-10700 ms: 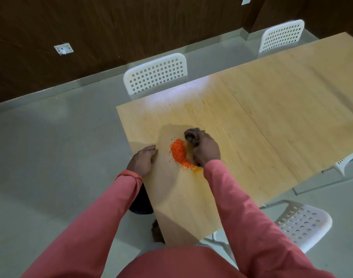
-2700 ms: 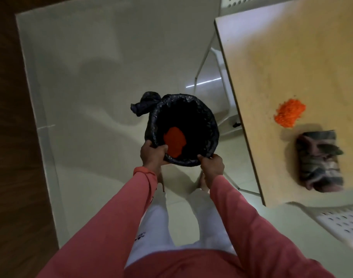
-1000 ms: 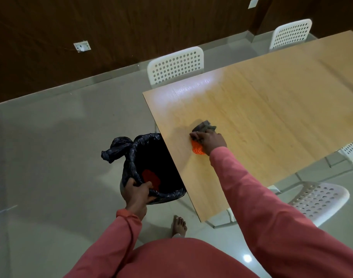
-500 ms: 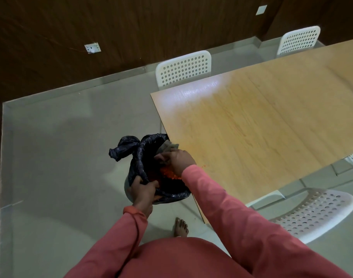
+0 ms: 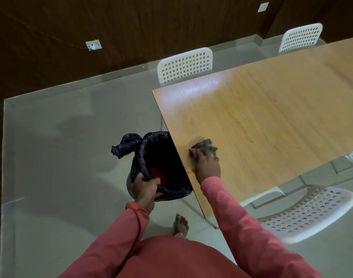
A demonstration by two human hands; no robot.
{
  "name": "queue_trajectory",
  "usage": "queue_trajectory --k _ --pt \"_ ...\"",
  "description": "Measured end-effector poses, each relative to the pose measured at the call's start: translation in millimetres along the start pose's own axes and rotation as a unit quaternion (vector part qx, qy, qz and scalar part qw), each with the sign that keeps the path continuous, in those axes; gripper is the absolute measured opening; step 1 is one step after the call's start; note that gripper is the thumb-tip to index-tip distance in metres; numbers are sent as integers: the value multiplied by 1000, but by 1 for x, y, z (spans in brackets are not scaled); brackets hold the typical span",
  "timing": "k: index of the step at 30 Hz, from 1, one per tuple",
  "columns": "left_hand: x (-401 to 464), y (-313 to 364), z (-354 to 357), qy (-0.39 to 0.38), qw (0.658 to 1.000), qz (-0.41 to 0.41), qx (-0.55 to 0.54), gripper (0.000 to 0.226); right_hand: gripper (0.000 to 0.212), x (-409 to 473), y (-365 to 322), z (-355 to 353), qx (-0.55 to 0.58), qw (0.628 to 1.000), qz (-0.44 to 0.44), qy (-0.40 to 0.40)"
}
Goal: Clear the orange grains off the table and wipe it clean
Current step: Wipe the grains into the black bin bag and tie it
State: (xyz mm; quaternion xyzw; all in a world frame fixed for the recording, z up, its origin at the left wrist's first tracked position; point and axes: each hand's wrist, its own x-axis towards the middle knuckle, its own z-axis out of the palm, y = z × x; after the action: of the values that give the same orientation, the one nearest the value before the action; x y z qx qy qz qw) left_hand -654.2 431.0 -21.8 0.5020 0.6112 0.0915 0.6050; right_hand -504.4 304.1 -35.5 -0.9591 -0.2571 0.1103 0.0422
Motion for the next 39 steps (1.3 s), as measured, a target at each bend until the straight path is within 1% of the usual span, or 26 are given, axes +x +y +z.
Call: queue_trajectory --k 2,4,7,9,10,12,13,15,16,17,19,21,22,24,25,26,27,29,30,31,33,36,37,39 --pt "2 -1 0 9 1000 1 15 22 52 -12 -32 1 7 999 -46 -12" --pt "3 -2 -2 12 1000 4 20 23 53 -18 -57 -4 61 995 -74 -29" --pt "2 -1 -3 8 1000 2 6 23 65 -8 -64 -9 221 973 -48 -55" --pt "0 0 -5 4 1000 2 0 22 70 -1 -56 -17 311 950 -7 -28" --pt "-1 0 -6 1 1000 2 -1 22 64 3 -49 -20 321 947 2 -1" --pt "-2 1 -7 -6 1000 4 2 21 52 12 -26 -24 273 961 15 49" --pt "-3 1 -8 -10 1000 6 3 21 51 17 -12 -24 233 970 29 58" --pt "-4 2 -8 -14 1000 5 2 24 48 23 10 -20 144 986 71 31" --pt "-3 2 -8 -14 1000 3 -1 26 47 22 13 -17 99 992 74 12" --pt "-3 2 -8 -13 1000 2 -5 28 48 19 8 -11 61 996 60 1" --pt "-2 1 -8 -10 1000 0 -4 28 51 7 -16 -1 26 999 -9 -20" --pt "-1 0 -7 -2 1000 0 1 26 54 -5 -43 5 41 996 -70 -34" --pt "-2 0 -6 0 1000 1 1 25 55 -8 -53 5 71 992 -89 -46" --pt "-3 1 -6 -3 1000 2 -7 24 61 -2 -64 -2 197 973 -80 -85" --pt "-5 2 -6 -8 1000 0 -13 24 66 3 -66 -8 269 955 -64 -107" --pt "-6 2 -7 -15 1000 -4 -19 24 69 8 -67 -14 315 941 -59 -105" --pt "-8 3 -8 -21 999 -8 -28 23 70 16 -64 -19 332 938 -62 -82" --pt "-10 5 -10 -27 999 -11 -40 25 62 36 -54 -30 301 951 -65 -10" --pt "-10 6 -10 -28 999 -10 -40 28 56 47 -46 -34 263 964 -47 11" --pt "-10 6 -10 -28 999 -9 -39 31 52 58 -38 -35 216 976 -26 14" --pt "-11 6 -10 -28 999 -6 -33 31 49 69 -27 -32 100 995 -11 -18" --pt "-12 7 -11 -32 999 0 -31 25 45 65 -38 -24 -8 994 -93 -52" --pt "-11 7 -11 -31 999 1 -32 24 44 59 -46 -26 -8 990 -123 -66" --pt "-11 8 -10 -29 999 -1 -36 23 44 42 -61 -35 44 980 -155 -119"
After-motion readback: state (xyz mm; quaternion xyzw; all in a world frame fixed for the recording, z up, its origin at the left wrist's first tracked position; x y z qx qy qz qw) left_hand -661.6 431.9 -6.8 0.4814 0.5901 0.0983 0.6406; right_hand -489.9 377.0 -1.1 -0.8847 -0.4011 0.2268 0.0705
